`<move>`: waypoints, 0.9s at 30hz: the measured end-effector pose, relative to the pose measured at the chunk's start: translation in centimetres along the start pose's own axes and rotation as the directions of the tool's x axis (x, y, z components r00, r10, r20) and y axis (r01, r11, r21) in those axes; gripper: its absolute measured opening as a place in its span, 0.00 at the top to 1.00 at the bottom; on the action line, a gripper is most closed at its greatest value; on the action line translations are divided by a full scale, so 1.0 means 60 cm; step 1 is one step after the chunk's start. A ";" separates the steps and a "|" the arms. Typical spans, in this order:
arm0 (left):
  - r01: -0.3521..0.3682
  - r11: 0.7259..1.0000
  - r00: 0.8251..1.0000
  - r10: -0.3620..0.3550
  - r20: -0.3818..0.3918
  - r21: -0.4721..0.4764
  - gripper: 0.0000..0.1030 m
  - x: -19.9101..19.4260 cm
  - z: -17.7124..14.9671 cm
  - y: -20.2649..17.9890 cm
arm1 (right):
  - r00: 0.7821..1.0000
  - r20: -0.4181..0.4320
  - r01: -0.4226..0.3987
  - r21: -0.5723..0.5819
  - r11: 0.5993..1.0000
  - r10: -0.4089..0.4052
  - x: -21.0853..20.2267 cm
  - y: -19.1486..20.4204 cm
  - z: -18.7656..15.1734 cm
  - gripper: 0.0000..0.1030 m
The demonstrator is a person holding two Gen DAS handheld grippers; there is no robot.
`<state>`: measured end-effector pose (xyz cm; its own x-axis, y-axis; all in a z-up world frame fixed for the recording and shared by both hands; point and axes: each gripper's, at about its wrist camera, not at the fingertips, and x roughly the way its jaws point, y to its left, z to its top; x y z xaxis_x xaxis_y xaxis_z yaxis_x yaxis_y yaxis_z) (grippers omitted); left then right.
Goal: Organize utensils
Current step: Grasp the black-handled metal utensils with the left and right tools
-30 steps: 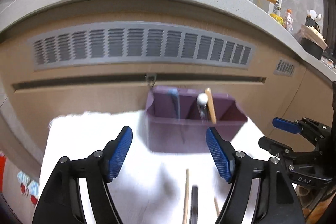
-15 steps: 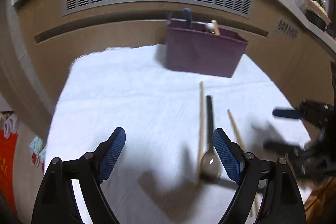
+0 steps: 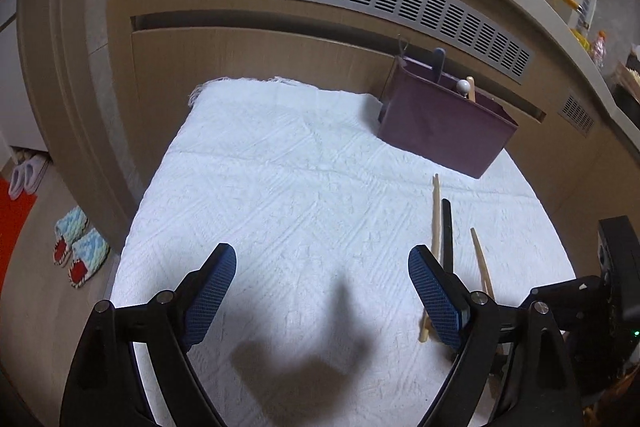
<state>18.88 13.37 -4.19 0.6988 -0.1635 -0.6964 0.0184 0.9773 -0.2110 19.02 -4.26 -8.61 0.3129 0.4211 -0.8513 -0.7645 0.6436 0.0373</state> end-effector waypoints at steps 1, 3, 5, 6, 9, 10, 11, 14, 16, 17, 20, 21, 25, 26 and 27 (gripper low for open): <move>-0.001 1.000 1.000 0.000 -0.010 -0.012 0.14 0.004 -0.002 0.006 | 1.000 0.003 0.008 -0.002 1.000 -0.008 0.000 0.000 -0.002 0.77; -0.003 1.000 1.000 0.002 -0.022 -0.028 0.14 0.011 -0.004 0.012 | 1.000 -0.007 0.013 -0.016 1.000 -0.013 0.003 0.002 0.001 0.89; -0.005 0.999 1.000 0.004 -0.028 -0.035 0.14 0.014 -0.006 0.013 | 1.000 -0.001 0.027 -0.044 0.999 -0.028 -0.011 0.010 0.001 0.89; -0.005 0.999 1.000 0.004 -0.029 -0.034 0.14 0.014 -0.007 0.013 | 0.999 0.020 0.036 -0.042 0.998 -0.035 -0.023 0.008 0.003 0.89; 0.001 1.000 0.999 -0.002 -0.033 -0.010 0.14 0.015 -0.006 0.001 | 0.993 0.102 0.057 0.024 0.998 -0.059 -0.069 -0.024 0.016 0.89; 0.009 1.000 0.999 -0.009 -0.034 0.015 0.14 0.016 -0.007 -0.010 | 0.988 0.134 0.068 0.060 0.996 -0.076 -0.086 -0.040 0.020 0.89; 0.017 0.999 0.999 -0.016 -0.036 0.034 0.14 0.016 -0.007 -0.020 | 0.985 0.154 0.068 0.089 0.994 -0.081 -0.098 -0.053 0.023 0.89; 0.080 0.988 0.996 -0.074 -0.052 0.135 0.14 0.018 -0.009 -0.064 | 0.967 0.229 0.054 0.232 0.971 -0.109 -0.139 -0.111 0.019 0.89; 0.132 0.968 0.990 -0.119 -0.073 0.212 0.14 0.022 -0.012 -0.100 | 0.956 0.258 0.063 0.297 0.953 -0.143 -0.157 -0.143 0.009 0.89; 0.158 0.955 0.986 -0.141 -0.085 0.251 0.15 0.025 -0.013 -0.119 | 0.953 0.265 0.061 0.316 0.947 -0.150 -0.164 -0.151 0.003 0.89; 0.216 0.917 0.975 -0.183 -0.125 0.337 0.28 0.039 -0.011 -0.164 | 0.945 0.284 0.043 0.379 0.924 -0.161 -0.174 -0.182 -0.020 0.89; 0.238 0.898 0.969 -0.192 -0.157 0.371 0.43 0.052 -0.011 -0.182 | 0.943 0.291 0.033 0.396 0.918 -0.159 -0.174 -0.190 -0.030 0.89; 0.297 0.866 0.941 -0.195 -0.275 0.402 0.74 0.099 -0.008 -0.221 | 0.943 0.294 0.016 0.423 0.906 -0.154 -0.164 -0.209 -0.049 0.89; 0.309 0.861 0.936 -0.200 -0.290 0.403 0.74 0.106 -0.007 -0.225 | 0.943 0.297 0.007 0.428 0.904 -0.148 -0.163 -0.213 -0.055 0.89; 0.315 0.857 0.932 -0.196 -0.306 0.408 0.74 0.115 -0.005 -0.232 | 0.943 0.300 -0.001 0.433 0.901 -0.144 -0.161 -0.216 -0.059 0.89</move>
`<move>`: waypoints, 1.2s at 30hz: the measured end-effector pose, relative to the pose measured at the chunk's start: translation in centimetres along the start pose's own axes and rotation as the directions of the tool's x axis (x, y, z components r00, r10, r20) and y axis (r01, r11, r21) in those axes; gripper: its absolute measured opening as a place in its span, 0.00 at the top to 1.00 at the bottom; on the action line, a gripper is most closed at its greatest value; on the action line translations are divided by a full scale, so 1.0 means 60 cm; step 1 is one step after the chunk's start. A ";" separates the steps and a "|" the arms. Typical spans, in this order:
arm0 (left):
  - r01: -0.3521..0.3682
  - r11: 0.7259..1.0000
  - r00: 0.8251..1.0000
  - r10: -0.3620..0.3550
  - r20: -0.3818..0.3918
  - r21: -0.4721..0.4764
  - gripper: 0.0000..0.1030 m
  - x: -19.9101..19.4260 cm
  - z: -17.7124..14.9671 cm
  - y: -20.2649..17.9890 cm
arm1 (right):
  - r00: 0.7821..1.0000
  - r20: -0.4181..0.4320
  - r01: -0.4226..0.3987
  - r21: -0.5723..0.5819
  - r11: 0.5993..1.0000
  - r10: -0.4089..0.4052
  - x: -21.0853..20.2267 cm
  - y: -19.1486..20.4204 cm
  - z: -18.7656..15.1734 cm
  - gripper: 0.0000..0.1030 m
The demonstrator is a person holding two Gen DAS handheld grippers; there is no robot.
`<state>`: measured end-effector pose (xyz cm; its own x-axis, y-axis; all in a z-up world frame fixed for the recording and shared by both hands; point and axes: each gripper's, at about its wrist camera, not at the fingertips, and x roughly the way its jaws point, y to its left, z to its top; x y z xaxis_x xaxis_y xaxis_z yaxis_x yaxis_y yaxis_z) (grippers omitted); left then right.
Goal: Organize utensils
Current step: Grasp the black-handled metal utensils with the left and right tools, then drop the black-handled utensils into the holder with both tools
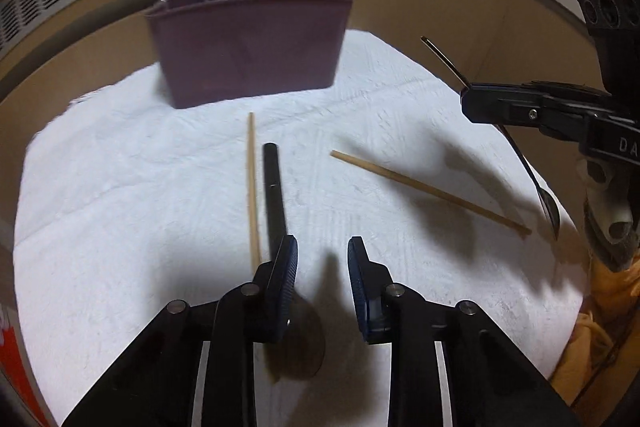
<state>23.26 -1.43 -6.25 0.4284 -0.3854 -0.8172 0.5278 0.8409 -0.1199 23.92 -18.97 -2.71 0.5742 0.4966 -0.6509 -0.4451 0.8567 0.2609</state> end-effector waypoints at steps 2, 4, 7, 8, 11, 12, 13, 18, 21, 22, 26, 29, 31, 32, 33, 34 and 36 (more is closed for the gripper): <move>-0.024 1.000 0.999 0.024 -0.022 0.001 0.74 0.013 0.009 0.002 | 1.000 0.003 -0.004 0.010 1.000 0.004 0.005 -0.008 -0.004 0.89; -0.060 0.998 0.997 0.059 -0.046 -0.020 0.74 0.026 0.022 0.012 | 1.000 0.004 -0.014 0.019 1.000 0.014 0.007 -0.014 -0.010 0.89; -0.058 0.997 0.994 0.054 -0.092 -0.044 0.74 0.045 0.039 0.025 | 0.999 0.007 -0.032 0.024 0.999 0.032 0.006 -0.015 -0.019 0.89; -0.055 0.998 0.993 0.051 -0.105 -0.040 0.74 0.047 0.038 0.027 | 0.999 0.007 -0.034 0.024 0.999 0.034 0.005 -0.014 -0.021 0.89; -0.057 0.998 0.989 0.055 -0.137 -0.010 0.74 0.059 0.043 0.024 | 0.999 0.009 -0.037 0.032 0.999 0.037 0.005 -0.017 -0.025 0.89; -0.062 0.998 0.988 0.061 -0.144 -0.003 0.74 0.063 0.047 0.023 | 0.999 0.008 -0.038 0.034 0.999 0.038 0.007 -0.018 -0.026 0.89; -0.064 0.998 0.987 0.063 -0.149 0.000 0.74 0.066 0.050 0.023 | 0.999 0.006 -0.039 0.036 0.999 0.039 0.008 -0.019 -0.027 0.89; -0.055 0.998 0.981 0.049 -0.186 -0.032 0.74 0.077 0.074 0.043 | 0.999 0.004 -0.038 0.037 0.999 0.037 0.008 -0.020 -0.029 0.89; -0.062 0.998 0.976 0.062 -0.209 0.007 0.70 0.083 0.082 0.034 | 0.999 0.006 -0.039 0.036 0.999 0.039 0.006 -0.018 -0.027 0.89; -0.074 0.997 0.974 0.078 -0.212 0.028 0.70 0.084 0.081 0.026 | 0.999 0.005 -0.039 0.035 0.999 0.039 0.006 -0.016 -0.026 0.89; -0.116 0.993 0.980 0.119 -0.159 0.030 0.85 0.076 0.067 0.011 | 1.000 0.006 -0.024 0.025 0.999 0.023 0.004 -0.006 -0.028 0.89; -0.140 0.989 0.988 0.136 -0.073 -0.040 0.88 0.057 0.041 0.006 | 1.000 0.011 0.029 0.001 1.000 -0.029 0.002 0.005 -0.037 0.89; -0.133 0.986 0.991 0.134 0.002 -0.099 0.88 0.029 0.022 0.005 | 0.999 0.003 0.042 -0.004 0.999 -0.042 -0.001 0.009 -0.044 0.89; -0.127 0.983 0.989 0.135 0.053 -0.130 0.88 0.007 0.011 0.003 | 0.999 0.000 0.042 -0.002 0.999 -0.042 -0.003 0.010 -0.046 0.89; -0.119 0.981 0.987 0.133 0.086 -0.155 0.88 -0.009 0.004 0.003 | 0.999 -0.005 0.041 0.001 0.999 -0.041 -0.005 0.010 -0.048 0.89; -0.095 0.977 0.985 0.120 0.126 -0.192 0.88 -0.031 -0.005 0.004 | 0.999 -0.009 0.039 0.005 0.999 -0.039 -0.007 0.010 -0.048 0.89; -0.054 0.969 0.977 0.101 0.190 -0.240 0.88 -0.065 -0.013 0.005 | 0.999 -0.009 0.031 0.012 0.999 -0.031 -0.014 0.013 -0.047 0.89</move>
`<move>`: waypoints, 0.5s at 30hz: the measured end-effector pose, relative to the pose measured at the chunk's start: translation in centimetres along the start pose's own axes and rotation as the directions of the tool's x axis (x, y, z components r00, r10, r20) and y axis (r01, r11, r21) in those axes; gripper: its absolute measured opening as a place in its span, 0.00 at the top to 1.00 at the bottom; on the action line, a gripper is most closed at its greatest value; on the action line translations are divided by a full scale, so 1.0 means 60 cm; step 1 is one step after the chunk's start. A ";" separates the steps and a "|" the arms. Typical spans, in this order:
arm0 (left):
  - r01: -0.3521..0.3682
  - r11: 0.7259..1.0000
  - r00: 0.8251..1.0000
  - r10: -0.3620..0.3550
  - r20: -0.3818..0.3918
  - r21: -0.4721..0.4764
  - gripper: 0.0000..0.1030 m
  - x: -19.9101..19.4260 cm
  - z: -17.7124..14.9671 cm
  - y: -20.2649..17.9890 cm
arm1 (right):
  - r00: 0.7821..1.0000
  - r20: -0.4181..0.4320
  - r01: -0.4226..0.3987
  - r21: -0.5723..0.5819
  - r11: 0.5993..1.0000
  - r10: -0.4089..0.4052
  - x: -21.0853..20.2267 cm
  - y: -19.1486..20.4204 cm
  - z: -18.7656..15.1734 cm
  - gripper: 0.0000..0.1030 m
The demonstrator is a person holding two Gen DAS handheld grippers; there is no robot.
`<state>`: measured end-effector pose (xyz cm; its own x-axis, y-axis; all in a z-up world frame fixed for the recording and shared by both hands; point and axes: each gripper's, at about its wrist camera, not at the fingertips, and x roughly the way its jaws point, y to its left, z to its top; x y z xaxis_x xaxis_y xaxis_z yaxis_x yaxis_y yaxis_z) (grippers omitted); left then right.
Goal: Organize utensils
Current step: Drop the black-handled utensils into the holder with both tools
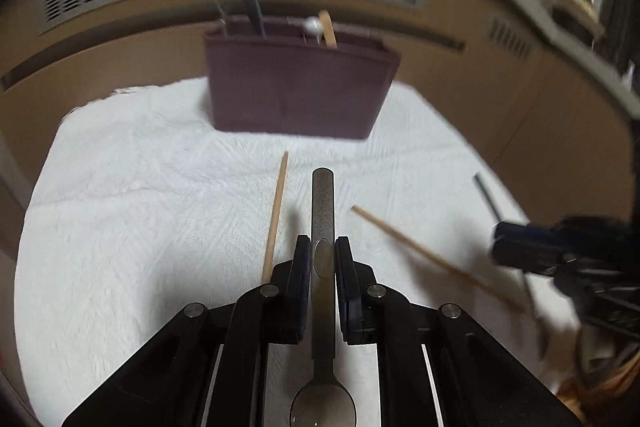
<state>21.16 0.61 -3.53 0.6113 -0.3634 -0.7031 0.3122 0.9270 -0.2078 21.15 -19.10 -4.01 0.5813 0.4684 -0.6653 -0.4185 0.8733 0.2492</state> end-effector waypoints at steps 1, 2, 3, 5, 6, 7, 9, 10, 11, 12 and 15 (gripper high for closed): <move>0.008 1.000 0.999 -0.007 0.043 -0.013 0.88 -0.027 0.001 0.002 | 1.000 0.009 -0.003 0.002 1.000 0.003 -0.008 0.004 0.003 0.89; 0.010 1.000 0.997 -0.009 0.077 -0.017 0.88 -0.043 0.007 -0.003 | 1.000 0.016 -0.007 0.002 1.000 0.007 -0.013 0.006 0.004 0.89; 0.013 1.000 0.994 -0.011 0.112 -0.020 0.88 -0.066 0.012 -0.003 | 0.999 0.031 -0.014 0.004 1.000 0.014 -0.024 0.011 0.009 0.89; 0.015 1.000 0.983 -0.012 0.185 -0.014 0.88 -0.097 0.027 -0.012 | 0.998 0.061 -0.020 0.000 1.000 0.020 -0.042 0.019 0.016 0.89; 0.016 1.000 0.973 -0.013 0.230 -0.009 0.88 -0.117 0.034 -0.018 | 0.996 0.093 -0.015 -0.011 1.000 0.016 -0.058 0.027 0.025 0.89; 0.016 1.000 0.959 -0.016 0.283 0.000 0.88 -0.144 0.042 -0.022 | 0.993 0.121 -0.010 -0.023 1.000 0.013 -0.071 0.034 0.033 0.89; 0.009 1.000 0.922 -0.017 0.387 0.022 0.88 -0.193 0.062 -0.034 | 0.979 0.205 0.006 -0.046 0.999 0.004 -0.106 0.049 0.056 0.89; 0.008 0.999 0.907 -0.022 0.420 0.035 0.88 -0.210 0.073 -0.037 | 0.971 0.239 0.013 -0.056 0.998 0.001 -0.120 0.055 0.067 0.89; 0.005 0.999 0.887 -0.028 0.461 0.049 0.88 -0.228 0.089 -0.043 | 0.958 0.288 0.025 -0.071 0.997 -0.004 -0.139 0.064 0.084 0.89; 0.002 0.998 0.871 -0.031 0.490 0.059 0.88 -0.238 0.105 -0.049 | 0.943 0.334 0.043 -0.087 0.995 -0.012 -0.156 0.072 0.100 0.89; -0.018 0.996 0.817 -0.033 0.575 0.082 0.88 -0.267 0.156 -0.061 | 0.900 0.435 0.091 -0.124 0.988 -0.028 -0.191 0.092 0.152 0.89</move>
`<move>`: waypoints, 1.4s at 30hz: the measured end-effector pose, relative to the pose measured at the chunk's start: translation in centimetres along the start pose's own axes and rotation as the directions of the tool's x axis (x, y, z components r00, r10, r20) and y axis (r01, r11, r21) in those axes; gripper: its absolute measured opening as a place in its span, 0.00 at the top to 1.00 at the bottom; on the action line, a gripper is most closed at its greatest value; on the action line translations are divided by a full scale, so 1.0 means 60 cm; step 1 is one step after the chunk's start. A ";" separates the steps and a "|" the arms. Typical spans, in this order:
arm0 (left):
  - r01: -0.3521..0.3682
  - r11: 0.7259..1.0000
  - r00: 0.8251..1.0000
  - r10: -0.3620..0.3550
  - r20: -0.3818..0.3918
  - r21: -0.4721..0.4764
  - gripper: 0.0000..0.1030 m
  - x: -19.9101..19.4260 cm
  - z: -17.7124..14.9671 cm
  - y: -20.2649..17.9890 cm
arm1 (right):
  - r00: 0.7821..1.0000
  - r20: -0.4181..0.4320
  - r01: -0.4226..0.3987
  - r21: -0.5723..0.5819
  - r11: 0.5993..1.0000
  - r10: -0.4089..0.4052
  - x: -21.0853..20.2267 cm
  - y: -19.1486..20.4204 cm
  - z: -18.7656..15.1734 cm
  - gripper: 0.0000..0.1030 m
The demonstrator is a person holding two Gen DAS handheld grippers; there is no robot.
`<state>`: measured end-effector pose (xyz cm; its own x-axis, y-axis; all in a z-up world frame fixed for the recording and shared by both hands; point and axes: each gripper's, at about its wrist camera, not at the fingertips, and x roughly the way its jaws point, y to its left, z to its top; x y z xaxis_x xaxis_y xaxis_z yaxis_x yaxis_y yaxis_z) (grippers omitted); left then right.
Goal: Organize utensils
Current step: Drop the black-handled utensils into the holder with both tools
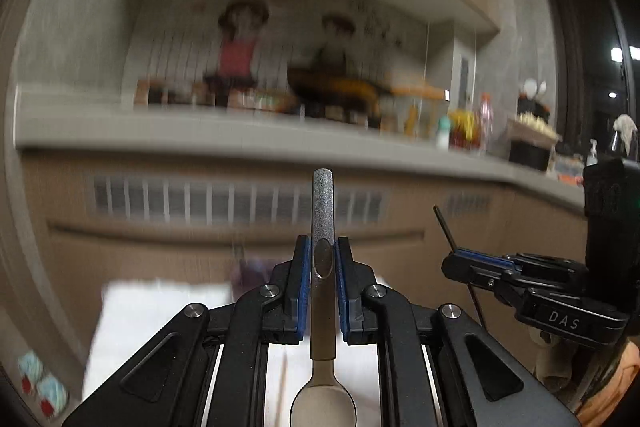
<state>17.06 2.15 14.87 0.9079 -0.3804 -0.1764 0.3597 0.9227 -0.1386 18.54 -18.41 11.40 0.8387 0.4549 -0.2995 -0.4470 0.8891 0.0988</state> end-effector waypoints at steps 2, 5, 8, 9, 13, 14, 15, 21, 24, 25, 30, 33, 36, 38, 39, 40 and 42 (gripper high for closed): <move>-0.009 1.000 0.999 0.008 0.051 0.020 0.88 0.014 0.035 0.001 | 0.997 0.074 0.020 -0.034 0.999 -0.017 0.002 0.004 0.046 0.89; -0.017 0.999 0.992 0.012 0.128 0.033 0.88 0.039 0.070 0.007 | 0.987 0.153 0.059 -0.070 0.996 -0.048 0.022 0.005 0.090 0.89; -0.036 0.999 0.980 0.030 0.197 0.030 0.88 0.075 0.078 0.026 | 0.985 0.169 0.056 -0.060 0.997 -0.045 0.072 -0.016 0.115 0.89; -0.042 0.999 0.978 0.035 0.205 0.027 0.88 0.091 0.077 0.031 | 0.984 0.169 0.061 -0.056 0.997 -0.051 0.093 -0.023 0.118 0.89; -0.039 0.999 0.986 0.037 0.165 0.006 0.88 0.181 0.065 0.055 | 0.985 0.145 0.099 -0.028 0.995 -0.094 0.175 -0.058 0.118 0.89; -0.033 0.999 0.987 0.033 0.154 0.003 0.88 0.203 0.060 0.062 | 0.985 0.141 0.109 -0.026 0.994 -0.104 0.189 -0.062 0.114 0.89; -0.025 1.000 0.989 0.025 0.144 -0.001 0.88 0.232 0.054 0.071 | 0.984 0.134 0.122 -0.028 0.992 -0.117 0.209 -0.070 0.110 0.89; -0.001 0.996 0.991 0.013 0.132 -0.092 0.88 0.345 0.021 0.121 | 0.978 0.111 0.183 -0.031 0.983 -0.178 0.304 -0.109 0.084 0.89; -0.048 0.993 0.987 0.063 0.148 -0.104 0.88 0.382 -0.007 0.139 | 0.974 0.102 0.209 -0.045 0.977 -0.204 0.337 -0.118 0.065 0.89; -0.057 0.993 0.986 0.071 0.149 -0.100 0.88 0.387 -0.017 0.140 | 0.970 0.102 0.227 -0.053 0.972 -0.221 0.350 -0.120 0.055 0.89; -0.106 0.994 0.981 0.108 0.163 -0.021 0.88 0.409 -0.060 0.133 | 0.964 0.096 0.255 -0.083 0.963 -0.247 0.378 -0.123 0.023 0.89; -0.112 0.993 0.985 0.115 0.132 -0.024 0.88 0.425 -0.083 0.138 | 0.963 0.074 0.266 -0.087 0.960 -0.260 0.392 -0.127 0.006 0.89; -0.120 0.992 0.987 0.123 0.102 -0.031 0.88 0.435 -0.105 0.144 | 0.964 0.043 0.265 -0.090 0.960 -0.262 0.402 -0.133 -0.010 0.89; -0.124 0.992 0.989 0.125 0.077 -0.028 0.88 0.440 -0.118 0.145 | 0.965 0.024 0.263 -0.099 0.960 -0.262 0.405 -0.132 -0.024 0.89; -0.125 0.992 0.990 0.126 0.062 -0.027 0.88 0.442 -0.125 0.145 | 0.967 0.009 0.255 -0.105 0.961 -0.256 0.406 -0.131 -0.031 0.88; -0.125 0.992 0.991 0.127 0.050 -0.025 0.88 0.442 -0.131 0.144 | 0.967 -0.005 0.253 -0.108 0.961 -0.255 0.409 -0.132 -0.035 0.88; -0.121 0.992 0.992 0.122 0.022 -0.026 0.87 0.439 -0.139 0.143 | 0.968 -0.031 0.243 -0.113 0.963 -0.248 0.408 -0.131 -0.047 0.88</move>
<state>42.28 -0.47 0.93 0.9493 -0.2640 -0.1709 0.2414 0.9600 -0.1420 41.71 -14.41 0.60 0.9132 0.2182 -0.3442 -0.2618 0.9614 -0.0850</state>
